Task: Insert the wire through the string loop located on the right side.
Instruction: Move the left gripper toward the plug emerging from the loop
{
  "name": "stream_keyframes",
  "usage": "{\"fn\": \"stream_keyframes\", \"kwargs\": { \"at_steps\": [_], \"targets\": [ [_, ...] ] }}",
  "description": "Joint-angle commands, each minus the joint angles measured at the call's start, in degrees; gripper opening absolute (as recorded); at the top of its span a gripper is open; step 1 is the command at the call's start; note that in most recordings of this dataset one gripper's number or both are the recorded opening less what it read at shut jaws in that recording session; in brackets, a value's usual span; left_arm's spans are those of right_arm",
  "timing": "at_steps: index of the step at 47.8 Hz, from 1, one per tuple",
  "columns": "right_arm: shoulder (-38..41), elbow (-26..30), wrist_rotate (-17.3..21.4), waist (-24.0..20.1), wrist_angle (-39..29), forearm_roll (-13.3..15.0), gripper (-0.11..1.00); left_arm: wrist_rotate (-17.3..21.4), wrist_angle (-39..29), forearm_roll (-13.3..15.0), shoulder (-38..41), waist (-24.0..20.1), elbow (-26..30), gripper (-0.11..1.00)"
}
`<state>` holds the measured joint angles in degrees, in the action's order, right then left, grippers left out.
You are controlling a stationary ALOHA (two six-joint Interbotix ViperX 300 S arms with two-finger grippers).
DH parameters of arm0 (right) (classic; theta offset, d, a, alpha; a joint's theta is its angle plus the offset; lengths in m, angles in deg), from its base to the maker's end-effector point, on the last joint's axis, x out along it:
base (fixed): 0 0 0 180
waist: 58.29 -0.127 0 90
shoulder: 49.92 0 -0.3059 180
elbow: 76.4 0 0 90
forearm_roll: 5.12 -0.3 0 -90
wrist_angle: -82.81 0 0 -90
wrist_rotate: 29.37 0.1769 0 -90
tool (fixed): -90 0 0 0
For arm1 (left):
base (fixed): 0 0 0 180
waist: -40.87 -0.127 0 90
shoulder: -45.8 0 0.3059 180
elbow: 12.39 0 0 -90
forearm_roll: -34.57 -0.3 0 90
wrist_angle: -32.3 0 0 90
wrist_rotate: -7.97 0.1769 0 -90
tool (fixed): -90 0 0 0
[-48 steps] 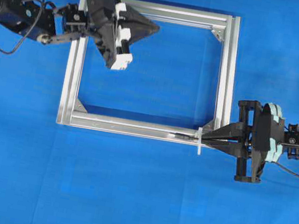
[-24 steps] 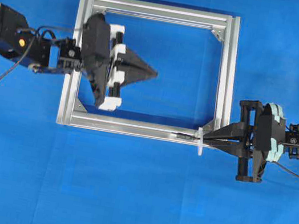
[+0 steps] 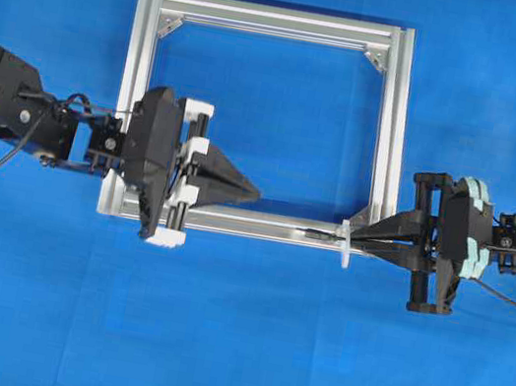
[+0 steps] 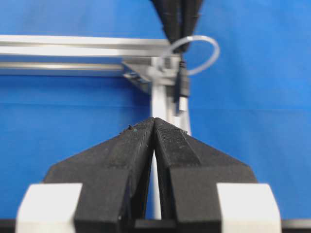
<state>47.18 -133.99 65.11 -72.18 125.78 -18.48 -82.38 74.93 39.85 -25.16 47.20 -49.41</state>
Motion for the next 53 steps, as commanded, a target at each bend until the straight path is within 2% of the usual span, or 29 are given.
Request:
{"fn": "stream_keyframes", "kwargs": {
  "at_steps": [1, 15, 26, 32, 47, 53],
  "targets": [
    [-1.1, 0.4, -0.1, 0.2, 0.4, -0.1, -0.03, -0.2, 0.3, -0.2, -1.8, 1.3, 0.6, 0.0],
    [-1.1, 0.4, -0.1, 0.2, 0.5, -0.1, -0.03, -4.1, -0.4, -0.2, -1.8, 3.7, 0.4, 0.0],
    [-1.0, 0.4, -0.1, 0.2, 0.5, -0.1, -0.03, -3.8, -1.1, -0.2, -1.1, 3.7, 2.0, 0.0],
    [-1.0, 0.4, -0.1, 0.3, 0.5, -0.1, -0.03, -3.0, -3.0, -0.3, 0.5, 3.5, 6.5, 0.0],
    [-1.0, 0.3, -0.1, 0.2, 0.5, -0.1, -0.03, -0.5, -15.5, -0.2, 7.1, 2.8, 22.0, 0.0],
    [-1.1, 0.3, -0.1, 0.3, 0.5, -0.1, -0.03, -0.4, -19.2, -0.2, 8.3, 2.1, 24.9, 0.0]
  ]
}}
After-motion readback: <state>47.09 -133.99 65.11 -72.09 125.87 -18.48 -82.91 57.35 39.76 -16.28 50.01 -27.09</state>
